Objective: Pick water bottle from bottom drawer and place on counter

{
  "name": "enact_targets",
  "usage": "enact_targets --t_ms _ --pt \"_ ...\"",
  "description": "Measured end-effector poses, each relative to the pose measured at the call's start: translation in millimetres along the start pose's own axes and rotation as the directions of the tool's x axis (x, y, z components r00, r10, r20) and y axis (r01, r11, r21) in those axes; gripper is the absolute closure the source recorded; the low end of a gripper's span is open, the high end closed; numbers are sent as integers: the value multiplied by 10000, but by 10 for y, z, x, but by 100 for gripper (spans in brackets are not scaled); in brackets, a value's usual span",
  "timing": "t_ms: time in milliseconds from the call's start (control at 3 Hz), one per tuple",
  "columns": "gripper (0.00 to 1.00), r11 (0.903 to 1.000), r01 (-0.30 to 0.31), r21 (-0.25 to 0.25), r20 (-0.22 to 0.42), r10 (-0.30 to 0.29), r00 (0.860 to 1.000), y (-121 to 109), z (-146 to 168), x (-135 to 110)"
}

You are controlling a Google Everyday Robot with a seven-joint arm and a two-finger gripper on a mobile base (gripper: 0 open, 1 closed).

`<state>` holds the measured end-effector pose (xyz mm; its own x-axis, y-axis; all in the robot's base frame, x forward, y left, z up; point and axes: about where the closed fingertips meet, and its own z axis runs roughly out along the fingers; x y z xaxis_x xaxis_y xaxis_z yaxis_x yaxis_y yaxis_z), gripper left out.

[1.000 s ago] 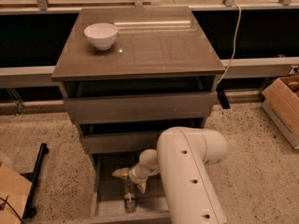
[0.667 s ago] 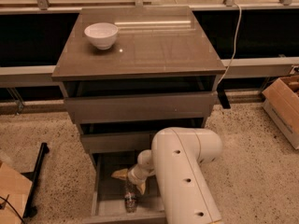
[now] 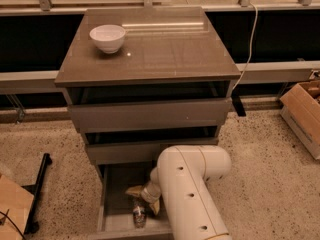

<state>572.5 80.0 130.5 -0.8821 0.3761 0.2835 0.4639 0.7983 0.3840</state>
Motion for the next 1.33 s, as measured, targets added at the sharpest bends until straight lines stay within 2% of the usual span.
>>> enact_targets --t_ms 333,1000,1333 --pt "16 9986 -498 152 -129 500 9987 -114 129 -35" --pt "63 9986 -510 153 -131 512 9986 -78 45 -8" --pt "86 9991 -397 -132 30 397 9992 21 -39 3"
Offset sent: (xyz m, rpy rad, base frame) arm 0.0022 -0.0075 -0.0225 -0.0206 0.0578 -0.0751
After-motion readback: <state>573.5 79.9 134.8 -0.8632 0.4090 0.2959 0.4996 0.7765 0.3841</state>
